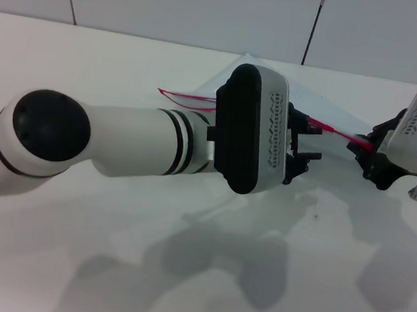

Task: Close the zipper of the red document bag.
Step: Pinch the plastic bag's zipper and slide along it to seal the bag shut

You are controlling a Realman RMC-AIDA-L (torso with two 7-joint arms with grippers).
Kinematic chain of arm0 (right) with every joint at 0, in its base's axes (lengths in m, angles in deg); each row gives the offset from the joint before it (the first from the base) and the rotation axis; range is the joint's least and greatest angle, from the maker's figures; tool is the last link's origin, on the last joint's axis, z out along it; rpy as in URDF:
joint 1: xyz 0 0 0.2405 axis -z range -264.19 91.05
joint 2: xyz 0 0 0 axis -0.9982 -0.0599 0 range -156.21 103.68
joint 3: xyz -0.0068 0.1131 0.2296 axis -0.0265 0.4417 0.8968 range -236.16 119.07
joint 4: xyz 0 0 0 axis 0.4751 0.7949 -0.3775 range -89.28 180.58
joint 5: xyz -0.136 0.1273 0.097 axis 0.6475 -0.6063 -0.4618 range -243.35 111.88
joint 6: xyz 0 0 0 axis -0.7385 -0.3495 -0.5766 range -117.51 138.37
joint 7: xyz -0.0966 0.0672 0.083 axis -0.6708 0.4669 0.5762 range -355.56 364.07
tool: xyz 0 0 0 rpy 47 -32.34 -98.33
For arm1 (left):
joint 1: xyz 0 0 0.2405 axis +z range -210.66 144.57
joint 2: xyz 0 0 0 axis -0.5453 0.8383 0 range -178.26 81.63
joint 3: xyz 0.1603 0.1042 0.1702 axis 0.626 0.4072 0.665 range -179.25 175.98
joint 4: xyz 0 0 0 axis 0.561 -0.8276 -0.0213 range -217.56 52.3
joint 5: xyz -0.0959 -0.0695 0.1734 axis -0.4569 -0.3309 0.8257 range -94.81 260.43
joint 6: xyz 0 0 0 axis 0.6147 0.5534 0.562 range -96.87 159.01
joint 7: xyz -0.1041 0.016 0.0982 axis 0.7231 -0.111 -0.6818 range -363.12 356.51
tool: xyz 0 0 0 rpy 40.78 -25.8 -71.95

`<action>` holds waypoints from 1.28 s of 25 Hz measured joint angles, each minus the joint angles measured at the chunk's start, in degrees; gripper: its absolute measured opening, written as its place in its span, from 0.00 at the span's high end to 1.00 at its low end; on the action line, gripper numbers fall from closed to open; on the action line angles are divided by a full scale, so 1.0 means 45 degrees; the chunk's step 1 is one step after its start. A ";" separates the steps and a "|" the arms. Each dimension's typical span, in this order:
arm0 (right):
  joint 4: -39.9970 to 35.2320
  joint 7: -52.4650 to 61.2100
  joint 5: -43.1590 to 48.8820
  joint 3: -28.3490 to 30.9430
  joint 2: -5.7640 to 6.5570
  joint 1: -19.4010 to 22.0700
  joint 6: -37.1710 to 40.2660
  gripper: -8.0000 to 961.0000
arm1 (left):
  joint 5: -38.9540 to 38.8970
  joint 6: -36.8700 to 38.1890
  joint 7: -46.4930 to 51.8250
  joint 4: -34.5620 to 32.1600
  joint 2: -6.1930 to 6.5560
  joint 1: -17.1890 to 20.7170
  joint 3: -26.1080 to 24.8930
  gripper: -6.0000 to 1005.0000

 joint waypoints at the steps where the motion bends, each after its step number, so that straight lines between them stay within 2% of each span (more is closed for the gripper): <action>1: 0.0007 0.0000 0.0001 0.0010 0.0000 -0.0008 0.0000 0.94 | 0.0000 0.0002 0.0001 -0.0009 0.0001 0.0028 0.0000 0.68; 15: 0.0019 0.0008 0.0053 0.0044 0.0000 0.0001 -0.0002 0.94 | -0.0014 0.0002 0.0131 -0.0694 0.0002 0.0724 -0.0064 0.67; 29: -0.0056 0.0008 0.0034 0.0009 0.0000 -0.0046 -0.0003 0.94 | 0.0003 0.0754 0.0032 -0.0694 -0.0027 0.0641 0.0006 0.58; 32: -0.0082 0.0008 0.0024 -0.0029 0.0000 -0.0049 -0.0003 0.94 | -0.0003 0.0781 0.0015 -0.0730 -0.0032 0.0602 0.0055 0.49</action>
